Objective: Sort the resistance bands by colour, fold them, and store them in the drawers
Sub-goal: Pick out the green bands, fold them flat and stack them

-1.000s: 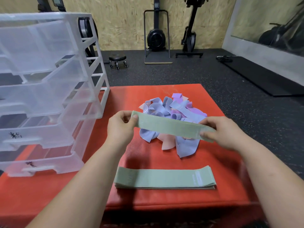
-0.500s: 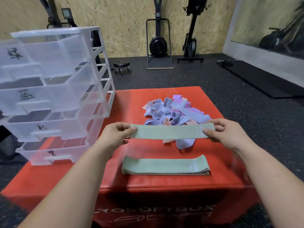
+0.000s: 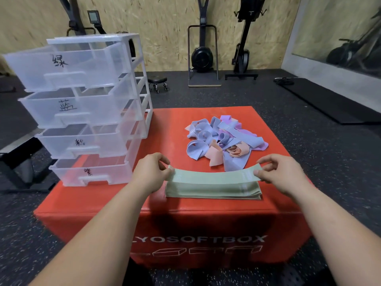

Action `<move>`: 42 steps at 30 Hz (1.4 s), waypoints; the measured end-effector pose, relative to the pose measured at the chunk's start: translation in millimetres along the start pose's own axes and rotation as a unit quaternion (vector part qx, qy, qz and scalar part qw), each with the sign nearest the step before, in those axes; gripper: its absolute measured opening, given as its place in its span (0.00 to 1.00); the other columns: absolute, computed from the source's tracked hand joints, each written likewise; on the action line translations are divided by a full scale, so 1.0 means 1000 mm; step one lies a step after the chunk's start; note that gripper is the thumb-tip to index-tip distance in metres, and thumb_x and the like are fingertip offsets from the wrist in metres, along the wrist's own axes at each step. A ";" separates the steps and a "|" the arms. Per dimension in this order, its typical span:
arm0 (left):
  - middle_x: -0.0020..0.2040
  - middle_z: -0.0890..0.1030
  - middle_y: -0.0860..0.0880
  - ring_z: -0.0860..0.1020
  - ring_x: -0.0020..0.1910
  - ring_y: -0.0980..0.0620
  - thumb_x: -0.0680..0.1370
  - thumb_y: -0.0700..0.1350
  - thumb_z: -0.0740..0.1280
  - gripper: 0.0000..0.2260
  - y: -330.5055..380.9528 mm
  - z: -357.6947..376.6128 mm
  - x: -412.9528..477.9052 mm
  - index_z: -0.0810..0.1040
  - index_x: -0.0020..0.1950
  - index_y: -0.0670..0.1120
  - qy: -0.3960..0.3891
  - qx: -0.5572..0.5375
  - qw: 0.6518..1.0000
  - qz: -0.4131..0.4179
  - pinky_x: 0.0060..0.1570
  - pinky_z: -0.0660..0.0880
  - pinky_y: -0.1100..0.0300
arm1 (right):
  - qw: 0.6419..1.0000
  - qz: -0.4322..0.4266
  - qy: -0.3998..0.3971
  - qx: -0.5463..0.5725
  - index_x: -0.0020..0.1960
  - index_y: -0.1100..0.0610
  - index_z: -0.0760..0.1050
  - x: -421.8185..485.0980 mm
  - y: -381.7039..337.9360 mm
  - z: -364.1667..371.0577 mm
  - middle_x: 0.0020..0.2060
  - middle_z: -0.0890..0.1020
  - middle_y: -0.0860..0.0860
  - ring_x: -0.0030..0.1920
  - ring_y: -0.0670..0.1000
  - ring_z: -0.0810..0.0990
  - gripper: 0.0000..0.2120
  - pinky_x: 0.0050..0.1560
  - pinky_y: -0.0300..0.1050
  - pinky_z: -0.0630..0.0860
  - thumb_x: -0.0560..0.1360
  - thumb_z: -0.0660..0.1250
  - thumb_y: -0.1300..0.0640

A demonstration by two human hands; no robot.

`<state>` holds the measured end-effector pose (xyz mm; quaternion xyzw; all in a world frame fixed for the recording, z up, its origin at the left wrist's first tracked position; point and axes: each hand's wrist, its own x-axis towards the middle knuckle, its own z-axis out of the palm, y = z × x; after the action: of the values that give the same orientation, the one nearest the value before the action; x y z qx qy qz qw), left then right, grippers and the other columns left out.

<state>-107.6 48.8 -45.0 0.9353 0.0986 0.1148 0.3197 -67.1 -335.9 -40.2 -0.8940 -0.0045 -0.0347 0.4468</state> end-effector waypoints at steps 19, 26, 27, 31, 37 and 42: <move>0.56 0.76 0.50 0.75 0.59 0.45 0.79 0.51 0.69 0.11 0.001 0.019 -0.010 0.79 0.61 0.53 -0.050 0.291 0.950 0.102 0.47 0.75 0.52 | 0.954 -0.099 -0.012 -0.283 0.54 0.41 0.82 -0.007 0.019 0.031 0.47 0.75 0.45 0.52 0.53 0.77 0.14 0.54 0.51 0.76 0.69 0.79 0.49; 0.63 0.77 0.54 0.76 0.65 0.48 0.78 0.57 0.72 0.19 0.002 0.019 -0.006 0.78 0.68 0.56 -0.107 0.193 0.958 0.183 0.60 0.76 0.50 | 0.940 -0.201 -0.048 -0.273 0.62 0.40 0.80 -0.003 0.014 0.022 0.60 0.77 0.40 0.62 0.49 0.75 0.20 0.62 0.51 0.75 0.72 0.76 0.40; 0.65 0.77 0.54 0.75 0.66 0.48 0.77 0.59 0.74 0.23 0.003 0.020 -0.008 0.76 0.70 0.57 -0.135 0.193 0.951 0.198 0.62 0.75 0.49 | 0.931 -0.211 -0.083 -0.285 0.65 0.40 0.78 -0.003 0.013 0.021 0.64 0.77 0.40 0.65 0.49 0.74 0.24 0.65 0.50 0.73 0.71 0.77 0.39; 0.68 0.76 0.54 0.75 0.67 0.49 0.73 0.59 0.78 0.35 0.002 0.027 -0.011 0.69 0.78 0.59 -0.202 0.240 0.925 0.215 0.63 0.74 0.50 | 0.902 -0.207 -0.173 -0.337 0.74 0.40 0.71 0.001 0.016 0.025 0.70 0.75 0.40 0.72 0.48 0.71 0.37 0.71 0.49 0.70 0.68 0.79 0.39; 0.64 0.79 0.56 0.77 0.63 0.49 0.74 0.58 0.77 0.30 0.003 0.028 -0.006 0.73 0.74 0.60 -0.187 0.245 0.924 0.225 0.57 0.76 0.52 | 0.907 -0.191 -0.180 -0.330 0.72 0.39 0.72 0.009 0.021 0.023 0.66 0.79 0.37 0.66 0.46 0.77 0.35 0.65 0.45 0.73 0.68 0.79 0.38; 0.66 0.79 0.57 0.77 0.64 0.51 0.72 0.58 0.79 0.33 0.001 0.024 -0.004 0.72 0.75 0.60 -0.191 0.226 0.931 0.214 0.57 0.75 0.55 | 0.902 -0.180 -0.201 -0.338 0.69 0.38 0.75 0.015 0.026 0.021 0.63 0.80 0.36 0.63 0.45 0.78 0.35 0.63 0.46 0.74 0.64 0.80 0.37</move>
<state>-104.7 33.6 -63.5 0.9860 -0.1436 -0.0255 0.0810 -49.7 -334.6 -72.5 -0.9632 -0.2430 0.0661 0.0936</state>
